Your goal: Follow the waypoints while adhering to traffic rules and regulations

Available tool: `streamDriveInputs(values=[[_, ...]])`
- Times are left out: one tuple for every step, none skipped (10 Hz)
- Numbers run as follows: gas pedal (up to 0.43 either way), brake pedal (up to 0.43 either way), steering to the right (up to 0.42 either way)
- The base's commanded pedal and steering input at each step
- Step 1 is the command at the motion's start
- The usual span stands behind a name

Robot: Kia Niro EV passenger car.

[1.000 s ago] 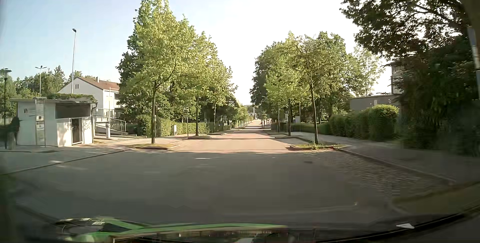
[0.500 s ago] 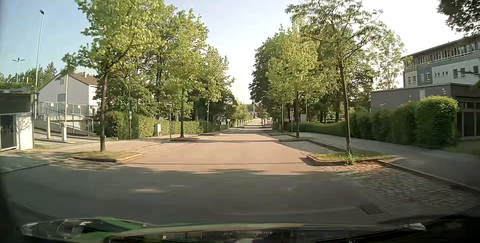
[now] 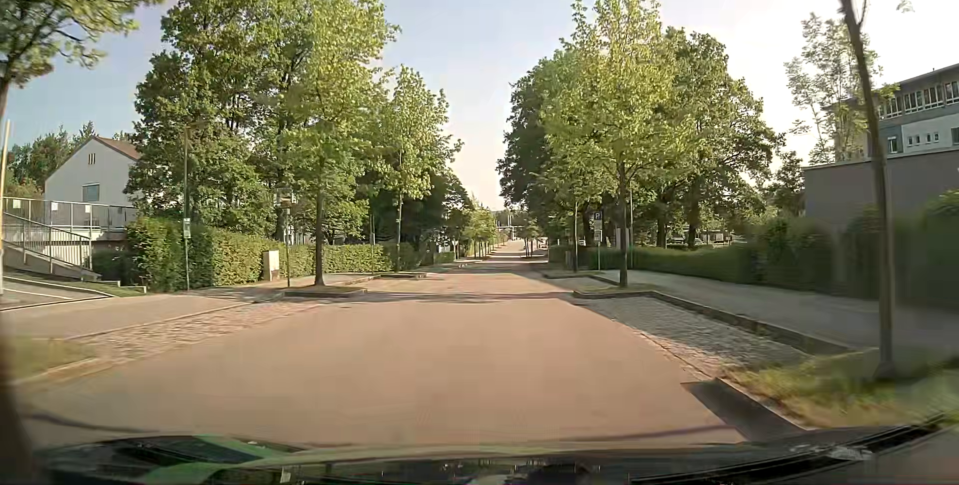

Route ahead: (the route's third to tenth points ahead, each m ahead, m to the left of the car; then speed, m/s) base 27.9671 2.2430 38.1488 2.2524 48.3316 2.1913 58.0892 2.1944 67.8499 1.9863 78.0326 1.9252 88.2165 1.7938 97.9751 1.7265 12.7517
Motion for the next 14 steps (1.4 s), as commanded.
streamDriveInputs(values=[[0.110, 0.000, -0.004], [0.118, 0.000, -0.005], [0.118, 0.000, -0.006], [0.118, 0.000, -0.006], [0.118, 0.000, -0.006], [0.118, 0.000, -0.006], [0.118, 0.000, -0.006], [0.118, 0.000, -0.006], [0.110, 0.000, -0.005], [0.110, 0.000, -0.003], [0.110, 0.000, -0.003], [0.110, 0.000, -0.003], [0.110, 0.000, -0.002], [0.110, 0.000, -0.001]])
